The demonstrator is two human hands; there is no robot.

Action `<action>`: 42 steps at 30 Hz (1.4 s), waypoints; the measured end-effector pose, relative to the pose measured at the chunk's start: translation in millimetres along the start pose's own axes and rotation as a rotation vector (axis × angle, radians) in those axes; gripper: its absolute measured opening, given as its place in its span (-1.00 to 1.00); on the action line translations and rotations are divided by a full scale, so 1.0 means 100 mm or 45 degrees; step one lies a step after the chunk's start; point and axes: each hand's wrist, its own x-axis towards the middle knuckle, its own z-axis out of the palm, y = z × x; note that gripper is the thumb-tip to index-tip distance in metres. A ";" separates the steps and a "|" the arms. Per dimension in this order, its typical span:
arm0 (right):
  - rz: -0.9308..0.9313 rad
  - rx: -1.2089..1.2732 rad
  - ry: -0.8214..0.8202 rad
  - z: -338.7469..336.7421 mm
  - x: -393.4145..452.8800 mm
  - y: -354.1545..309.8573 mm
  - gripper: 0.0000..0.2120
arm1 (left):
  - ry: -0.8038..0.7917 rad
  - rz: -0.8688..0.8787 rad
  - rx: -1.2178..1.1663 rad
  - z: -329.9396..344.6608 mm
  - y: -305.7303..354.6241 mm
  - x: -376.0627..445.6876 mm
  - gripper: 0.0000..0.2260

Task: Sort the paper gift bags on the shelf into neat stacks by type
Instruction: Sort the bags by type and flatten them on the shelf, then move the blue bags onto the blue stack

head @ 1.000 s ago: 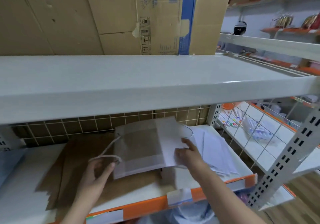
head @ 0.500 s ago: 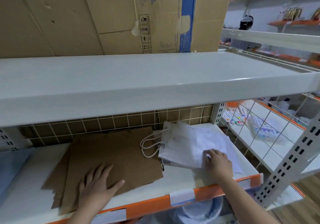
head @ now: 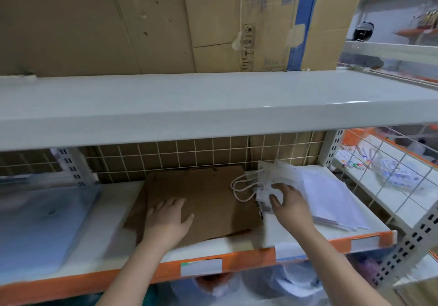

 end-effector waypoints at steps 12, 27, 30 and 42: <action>-0.329 0.008 -0.217 0.84 -1.11 -2.06 -0.59 | 0.294 0.001 0.001 -0.66 -1.85 -0.94 -0.59; -0.550 0.107 -0.486 2.03 -2.28 -3.99 -0.60 | 0.481 -0.283 0.114 -1.10 -4.29 -2.07 -0.72; -0.599 0.126 -0.535 2.26 -2.36 -4.30 -0.60 | 0.498 -0.356 0.059 -1.20 -4.63 -2.17 -0.70; -0.675 0.117 -0.655 3.40 -2.33 -5.49 -0.63 | 0.587 -0.492 0.060 -1.43 -6.18 -1.99 -0.63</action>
